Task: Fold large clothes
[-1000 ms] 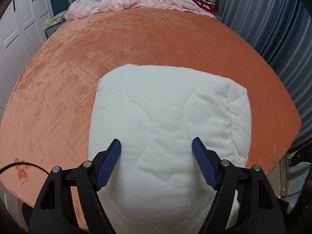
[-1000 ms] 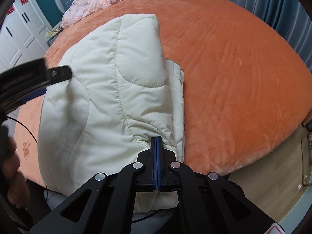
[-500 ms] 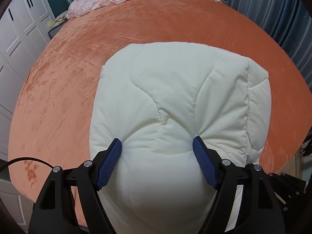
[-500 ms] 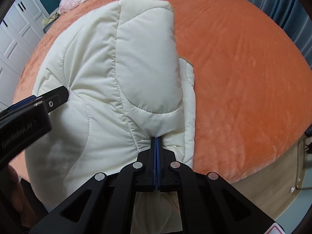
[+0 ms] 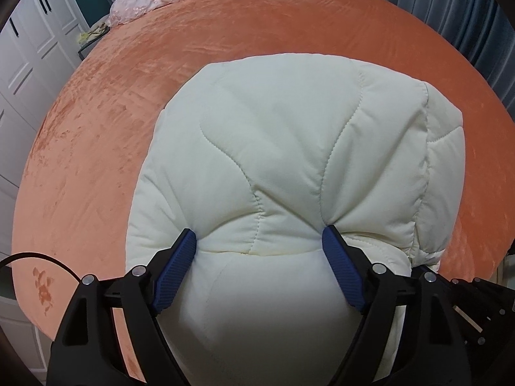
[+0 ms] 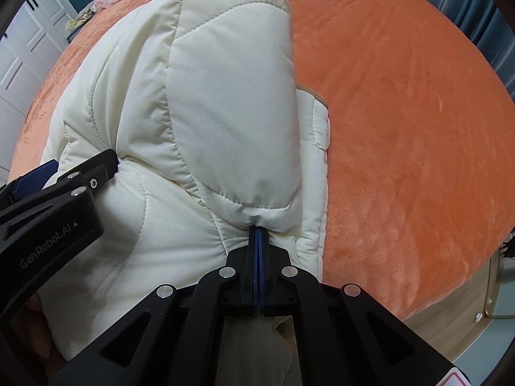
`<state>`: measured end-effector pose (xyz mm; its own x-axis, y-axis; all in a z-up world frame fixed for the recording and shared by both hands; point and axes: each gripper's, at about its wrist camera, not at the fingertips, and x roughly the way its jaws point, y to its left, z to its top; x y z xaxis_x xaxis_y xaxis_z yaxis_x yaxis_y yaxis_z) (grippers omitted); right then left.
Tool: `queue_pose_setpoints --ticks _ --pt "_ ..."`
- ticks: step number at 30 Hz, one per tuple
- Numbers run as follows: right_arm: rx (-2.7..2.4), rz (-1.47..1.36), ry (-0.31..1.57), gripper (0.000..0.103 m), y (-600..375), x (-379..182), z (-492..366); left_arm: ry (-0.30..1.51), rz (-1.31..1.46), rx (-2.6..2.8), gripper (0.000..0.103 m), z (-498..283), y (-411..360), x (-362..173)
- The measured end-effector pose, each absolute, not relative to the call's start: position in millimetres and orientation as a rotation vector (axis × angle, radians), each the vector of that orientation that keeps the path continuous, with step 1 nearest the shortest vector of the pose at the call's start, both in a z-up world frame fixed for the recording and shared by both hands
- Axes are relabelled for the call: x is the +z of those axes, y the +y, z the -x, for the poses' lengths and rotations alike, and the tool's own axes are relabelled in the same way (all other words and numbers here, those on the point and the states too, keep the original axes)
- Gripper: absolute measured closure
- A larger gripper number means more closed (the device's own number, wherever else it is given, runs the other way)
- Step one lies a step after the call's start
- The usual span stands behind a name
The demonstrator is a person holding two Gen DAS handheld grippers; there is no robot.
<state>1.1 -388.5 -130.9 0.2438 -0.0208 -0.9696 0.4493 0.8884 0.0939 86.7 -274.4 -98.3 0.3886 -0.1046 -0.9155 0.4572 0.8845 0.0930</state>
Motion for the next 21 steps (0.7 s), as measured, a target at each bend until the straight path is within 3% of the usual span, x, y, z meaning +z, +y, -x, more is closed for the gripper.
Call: queue_pose_setpoints --ticks 8,14,21 --pt "-0.362 -0.392 1.261 0.103 -397 -116 -2 1.107 -0.347 -0.367 0.021 -90 -274 -100" --pt "-0.364 -0.443 1.022 0.103 -406 -45 -17 1.125 -0.191 -0.349 0.023 -102 -242 -70" --pt "-0.378 -0.419 1.122 0.103 -398 -94 -55 1.131 -0.145 -0.324 0.02 -114 -230 -78"
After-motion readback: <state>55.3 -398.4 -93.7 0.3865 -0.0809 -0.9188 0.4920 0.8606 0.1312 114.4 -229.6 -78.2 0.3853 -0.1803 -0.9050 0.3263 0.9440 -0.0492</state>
